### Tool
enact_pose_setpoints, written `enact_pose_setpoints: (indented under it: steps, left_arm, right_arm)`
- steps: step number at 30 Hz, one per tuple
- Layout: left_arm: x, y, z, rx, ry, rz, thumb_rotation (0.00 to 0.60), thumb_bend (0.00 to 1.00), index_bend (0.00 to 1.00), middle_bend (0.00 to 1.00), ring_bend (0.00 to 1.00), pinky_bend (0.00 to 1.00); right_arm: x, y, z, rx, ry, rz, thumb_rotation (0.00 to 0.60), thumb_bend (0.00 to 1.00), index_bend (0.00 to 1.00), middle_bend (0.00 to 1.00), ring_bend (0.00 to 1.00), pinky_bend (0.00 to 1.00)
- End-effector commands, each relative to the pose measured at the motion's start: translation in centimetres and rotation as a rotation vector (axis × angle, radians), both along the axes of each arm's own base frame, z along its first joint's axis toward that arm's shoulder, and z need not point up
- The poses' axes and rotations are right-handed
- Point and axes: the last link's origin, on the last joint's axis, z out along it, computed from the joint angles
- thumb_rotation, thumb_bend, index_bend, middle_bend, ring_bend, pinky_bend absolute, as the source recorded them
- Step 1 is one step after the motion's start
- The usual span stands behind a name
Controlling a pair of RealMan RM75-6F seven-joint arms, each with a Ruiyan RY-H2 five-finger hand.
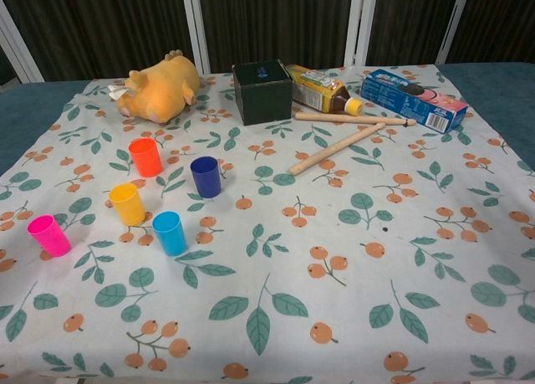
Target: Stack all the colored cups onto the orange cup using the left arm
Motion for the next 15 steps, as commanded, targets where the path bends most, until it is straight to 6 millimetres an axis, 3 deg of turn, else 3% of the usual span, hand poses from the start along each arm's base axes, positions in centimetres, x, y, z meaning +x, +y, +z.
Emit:
enact_pose_setpoints:
  steps: [1,3,5,7,9,10,13,14,15]
  left_arm:
    - [0.1,0.3,-0.4,-0.011,-0.007,-0.003,0.600,0.39,0.00,0.03,0.01,0.11]
    - [0.6,0.6,-1.0,-0.016,-0.035,-0.023,0.600,0.39,0.00,0.04,0.02,0.14]
    - [1.6,1.5,-1.8,0.001,-0.092,-0.058,0.600,0.38,0.00,0.12,0.13,0.29]
    - [3.1,2.8,-2.9,-0.016,-0.147,-0.094,0.600,0.38,0.00,0.30,0.37,0.60]
    - [4.9,4.1,-3.9,-0.051,-0.216,-0.104,0.600,0.38,0.01,0.57,0.69,0.91]
    - [6.3,5.1,-4.5,-0.070,-0.258,-0.105,0.600,0.38,0.03,0.71,0.83,0.99]
    - [7.1,5.8,-4.9,-0.078,-0.267,-0.102,0.600,0.38,0.06,0.84,0.94,1.00]
    - [8.3,6.7,-5.5,-0.092,-0.260,-0.104,0.600,0.38,0.08,0.90,0.98,1.00]
    - [10.9,9.0,-7.0,-0.125,-0.216,-0.116,0.600,0.38,0.10,0.96,1.00,1.00]
  right_arm:
    - [0.0,0.0,0.0,0.000,0.000,0.002,0.600,0.11,0.00,0.00,0.00,0.00]
    - [0.0,0.0,-0.1,0.002,0.001,0.000,0.600,0.11,0.00,0.00,0.00,0.00]
    - [0.0,-0.1,-0.1,0.003,-0.001,-0.002,0.600,0.11,0.00,0.00,0.00,0.00]
    - [0.0,-0.2,-0.1,0.003,0.001,-0.006,0.600,0.11,0.00,0.00,0.00,0.00]
    - [-0.1,-0.3,-0.3,0.005,0.001,-0.010,0.600,0.11,0.00,0.00,0.00,0.00]
    - [-0.1,-0.4,-0.3,0.007,0.004,-0.011,0.600,0.11,0.00,0.00,0.00,0.00]
    - [-0.1,-0.5,-0.4,0.009,0.005,-0.012,0.600,0.11,0.00,0.00,0.00,0.00]
    - [-0.1,-0.5,-0.5,0.010,0.007,-0.014,0.600,0.11,0.00,0.00,0.00,0.00]
    - [-0.1,-0.7,-0.5,0.008,0.007,-0.018,0.600,0.11,0.00,0.00,0.00,0.00]
